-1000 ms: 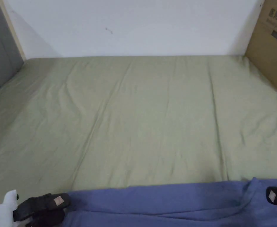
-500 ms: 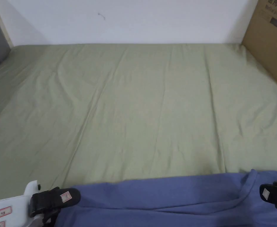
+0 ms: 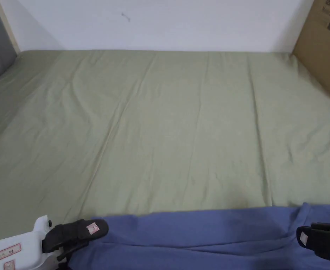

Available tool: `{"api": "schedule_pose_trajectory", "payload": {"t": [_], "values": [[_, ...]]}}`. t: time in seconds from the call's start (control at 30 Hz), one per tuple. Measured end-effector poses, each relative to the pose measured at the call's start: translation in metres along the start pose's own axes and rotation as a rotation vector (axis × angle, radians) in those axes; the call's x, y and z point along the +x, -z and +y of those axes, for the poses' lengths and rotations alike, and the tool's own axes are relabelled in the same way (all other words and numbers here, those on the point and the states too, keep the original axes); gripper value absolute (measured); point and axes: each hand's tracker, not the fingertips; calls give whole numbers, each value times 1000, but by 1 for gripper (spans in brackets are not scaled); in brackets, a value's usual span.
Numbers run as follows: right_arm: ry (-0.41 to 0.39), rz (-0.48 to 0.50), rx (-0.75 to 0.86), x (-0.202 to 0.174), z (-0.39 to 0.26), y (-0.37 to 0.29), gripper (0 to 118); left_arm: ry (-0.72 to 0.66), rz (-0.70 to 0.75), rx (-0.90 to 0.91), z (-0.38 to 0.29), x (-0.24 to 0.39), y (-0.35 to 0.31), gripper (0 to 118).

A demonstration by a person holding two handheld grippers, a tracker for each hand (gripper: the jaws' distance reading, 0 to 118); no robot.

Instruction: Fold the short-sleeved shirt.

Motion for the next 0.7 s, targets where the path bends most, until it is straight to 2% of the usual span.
{"api": "schedule_pose_trajectory", "payload": {"t": [0.03,0.07,0.1,0.13,0.2,0.3,0.4,0.47,0.57,0.6,0.63,0.7], "values": [[-1,2,-2,-1,0,1,0,23,27,-8,-1,0,-1,56],[-3,6,-4,2,0,1,0,33,54,-21,0,-1,-1,37],[-4,8,-5,3,0,2,0,28,71,-43,3,-2,-1,25],[-6,10,-6,3,0,2,0,7,114,-55,4,-5,-1,22],[-9,13,-8,2,-1,2,0,-36,165,-56,6,-12,-2,21],[-8,17,-8,2,-1,0,0,-44,151,-72,7,-2,2,14],[-5,23,-9,2,0,-4,0,86,326,-88,4,19,7,12],[-4,29,-6,2,2,-7,0,222,483,-83,3,47,8,12],[3,40,8,5,4,-12,0,530,718,-87,5,85,-1,12],[5,44,14,6,4,-13,0,587,762,-74,4,96,-4,12],[8,48,20,7,5,-15,0,644,869,-49,2,109,-7,12],[16,58,32,8,6,-18,0,687,990,17,-6,133,-10,12]]}}
